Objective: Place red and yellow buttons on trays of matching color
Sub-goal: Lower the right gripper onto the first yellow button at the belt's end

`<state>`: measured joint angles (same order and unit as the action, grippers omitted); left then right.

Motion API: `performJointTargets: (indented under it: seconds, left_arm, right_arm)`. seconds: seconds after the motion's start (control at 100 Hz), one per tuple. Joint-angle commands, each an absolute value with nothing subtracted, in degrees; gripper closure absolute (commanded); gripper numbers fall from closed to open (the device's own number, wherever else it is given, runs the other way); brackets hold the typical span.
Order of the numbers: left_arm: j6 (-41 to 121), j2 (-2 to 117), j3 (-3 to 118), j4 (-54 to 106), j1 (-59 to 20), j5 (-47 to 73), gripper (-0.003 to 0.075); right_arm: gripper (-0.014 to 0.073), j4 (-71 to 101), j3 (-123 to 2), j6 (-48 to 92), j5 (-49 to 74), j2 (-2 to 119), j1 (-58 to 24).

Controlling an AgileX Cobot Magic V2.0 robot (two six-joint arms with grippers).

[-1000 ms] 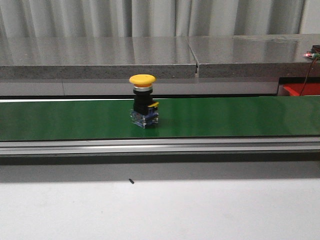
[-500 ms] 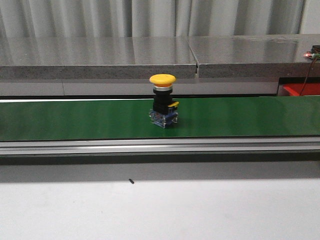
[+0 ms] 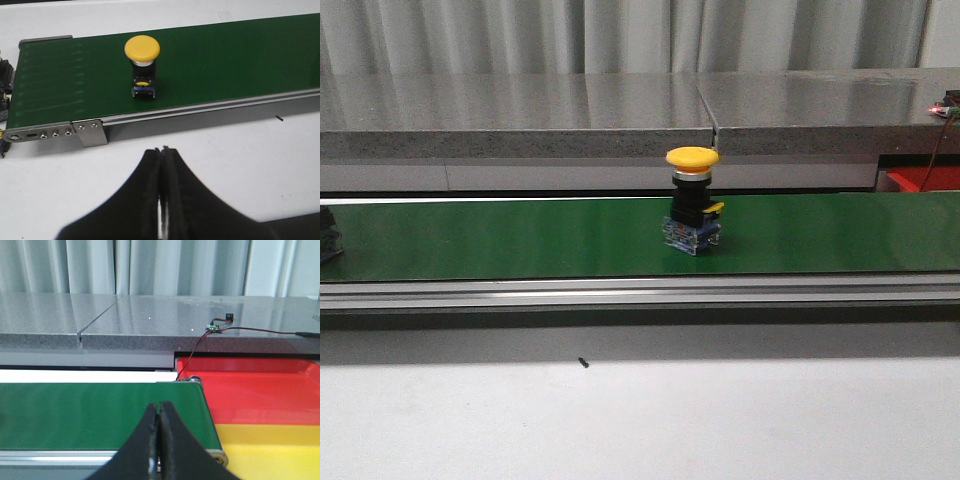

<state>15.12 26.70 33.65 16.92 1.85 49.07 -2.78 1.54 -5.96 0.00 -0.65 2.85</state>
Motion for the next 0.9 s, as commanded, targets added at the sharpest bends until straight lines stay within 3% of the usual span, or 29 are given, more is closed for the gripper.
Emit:
performJointTargets:
  seconds: [0.0, 0.45, 0.89]
  left_arm:
    - [15.1, 26.9, 35.1, 18.4, 1.3, 45.3, 0.0741]
    - [15.1, 26.9, 35.1, 18.4, 1.3, 45.3, 0.0741]
    - [15.1, 26.9, 35.1, 18.4, 1.3, 45.3, 0.0741]
  right_arm:
    - [0.0659, -3.5, -0.6, -6.0, -4.9, -1.7, 2.8]
    - [0.065, -4.4, -16.6, -6.0, 7.7, 10.6, 1.5]
    - [0.0648, -3.9, -41.4, -5.3, 30.3, 42.0, -1.5]
